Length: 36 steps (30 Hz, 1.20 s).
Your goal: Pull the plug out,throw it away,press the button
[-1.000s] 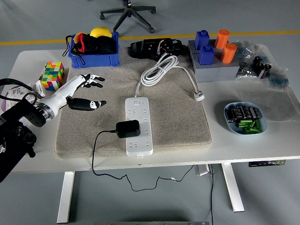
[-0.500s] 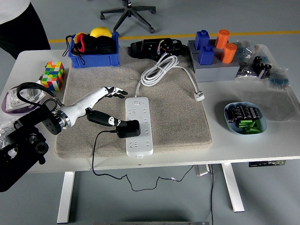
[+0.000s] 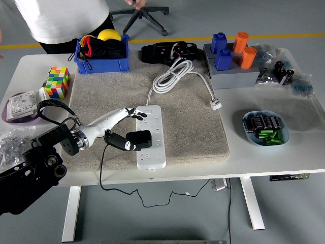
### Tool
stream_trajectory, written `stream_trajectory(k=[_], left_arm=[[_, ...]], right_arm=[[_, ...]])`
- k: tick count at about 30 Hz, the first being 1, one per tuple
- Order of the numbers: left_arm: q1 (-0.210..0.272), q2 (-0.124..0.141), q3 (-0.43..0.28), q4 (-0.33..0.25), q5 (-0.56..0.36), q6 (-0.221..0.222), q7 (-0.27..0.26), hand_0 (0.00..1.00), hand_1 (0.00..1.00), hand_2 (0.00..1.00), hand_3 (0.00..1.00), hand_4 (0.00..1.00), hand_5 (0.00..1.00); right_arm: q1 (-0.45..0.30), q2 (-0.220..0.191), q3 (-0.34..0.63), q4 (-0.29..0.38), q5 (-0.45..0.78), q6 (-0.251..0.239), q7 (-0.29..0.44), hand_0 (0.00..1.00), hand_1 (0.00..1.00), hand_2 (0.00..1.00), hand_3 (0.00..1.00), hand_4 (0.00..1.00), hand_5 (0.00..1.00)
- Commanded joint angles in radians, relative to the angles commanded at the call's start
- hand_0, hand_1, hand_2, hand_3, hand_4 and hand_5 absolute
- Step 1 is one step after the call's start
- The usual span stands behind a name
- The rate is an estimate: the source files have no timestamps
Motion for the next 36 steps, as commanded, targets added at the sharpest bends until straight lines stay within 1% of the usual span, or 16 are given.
stream_trajectory(k=[3, 4, 9, 10, 15, 16, 21, 22, 27, 28, 30, 33, 34, 36], left_arm=[[-0.002, -0.005, 0.018, 0.009, 0.013, 0.011, 0.003, 0.834, 0.753, 0.655, 0.785, 0.998, 0.002], [-0.002, -0.006, 0.022, 0.011, 0.011, 0.012, 0.004, 0.820, 0.723, 0.640, 0.769, 0.989, 0.002], [-0.004, -0.011, 0.036, 0.011, 0.000, 0.023, 0.001, 0.820, 0.723, 0.640, 0.769, 0.989, 0.002], [-0.006, -0.011, 0.038, 0.011, -0.001, 0.025, 0.001, 0.805, 0.664, 0.590, 0.745, 0.979, 0.002], [-0.014, -0.012, 0.045, 0.018, -0.003, 0.028, 0.004, 0.805, 0.664, 0.590, 0.745, 0.979, 0.002], [-0.016, -0.013, 0.048, 0.021, -0.005, 0.033, 0.003, 0.758, 0.616, 0.555, 0.714, 0.973, 0.002], [-0.025, -0.018, 0.061, 0.039, 0.003, 0.043, 0.004, 0.758, 0.616, 0.555, 0.714, 0.973, 0.002], [-0.025, -0.019, 0.063, 0.041, 0.000, 0.045, 0.003, 0.690, 0.581, 0.525, 0.681, 0.962, 0.002], [-0.031, -0.025, 0.074, 0.054, 0.002, 0.053, 0.003, 0.690, 0.581, 0.525, 0.681, 0.962, 0.002], [-0.031, -0.026, 0.075, 0.055, 0.002, 0.056, 0.002, 0.577, 0.479, 0.486, 0.596, 0.819, 0.002], [-0.032, -0.028, 0.076, 0.055, -0.002, 0.064, -0.003, 0.577, 0.479, 0.486, 0.596, 0.819, 0.002], [-0.034, -0.032, 0.073, 0.055, -0.008, 0.088, -0.008, 0.577, 0.479, 0.486, 0.596, 0.819, 0.002], [-0.035, -0.033, 0.071, 0.056, -0.013, 0.088, -0.005, 0.399, 0.323, 0.386, 0.557, 0.790, 0.002], [-0.037, -0.034, 0.072, 0.059, -0.021, 0.090, -0.002, 0.399, 0.323, 0.386, 0.557, 0.790, 0.002]], right_arm=[[0.000, 0.001, -0.004, 0.000, 0.004, 0.000, 0.002, 0.753, 0.664, 0.651, 0.620, 0.661, 0.506], [0.000, 0.002, -0.005, 0.000, 0.004, 0.001, 0.002, 0.754, 0.665, 0.651, 0.620, 0.661, 0.507], [0.000, 0.000, -0.008, 0.000, 0.003, 0.001, 0.001, 0.754, 0.665, 0.651, 0.620, 0.661, 0.507], [0.001, 0.000, -0.007, 0.000, 0.002, 0.000, 0.000, 0.753, 0.665, 0.651, 0.619, 0.660, 0.507], [0.003, -0.002, -0.012, 0.000, 0.007, 0.000, 0.001, 0.753, 0.665, 0.651, 0.619, 0.660, 0.507], [0.004, -0.002, -0.012, 0.000, 0.007, 0.000, 0.001, 0.753, 0.664, 0.652, 0.620, 0.661, 0.507], [0.004, -0.003, -0.013, 0.000, 0.006, -0.001, 0.000, 0.753, 0.664, 0.652, 0.620, 0.661, 0.507], [0.004, -0.003, -0.015, 0.000, 0.007, 0.000, 0.000, 0.753, 0.665, 0.651, 0.619, 0.661, 0.507], [0.003, -0.003, -0.017, 0.000, 0.008, -0.001, 0.001, 0.753, 0.665, 0.651, 0.619, 0.661, 0.507], [0.003, -0.003, -0.018, 0.000, 0.008, -0.001, 0.002, 0.753, 0.665, 0.651, 0.619, 0.660, 0.507], [0.002, -0.003, -0.017, 0.000, 0.008, -0.001, 0.002, 0.753, 0.665, 0.651, 0.619, 0.660, 0.507], [0.002, -0.003, -0.016, 0.000, 0.007, -0.001, 0.001, 0.753, 0.665, 0.651, 0.619, 0.660, 0.507], [0.002, -0.003, -0.015, 0.000, 0.007, -0.001, 0.001, 0.753, 0.665, 0.651, 0.619, 0.661, 0.507], [0.002, -0.002, -0.015, 0.000, 0.007, 0.000, 0.002, 0.753, 0.665, 0.651, 0.619, 0.661, 0.507]])
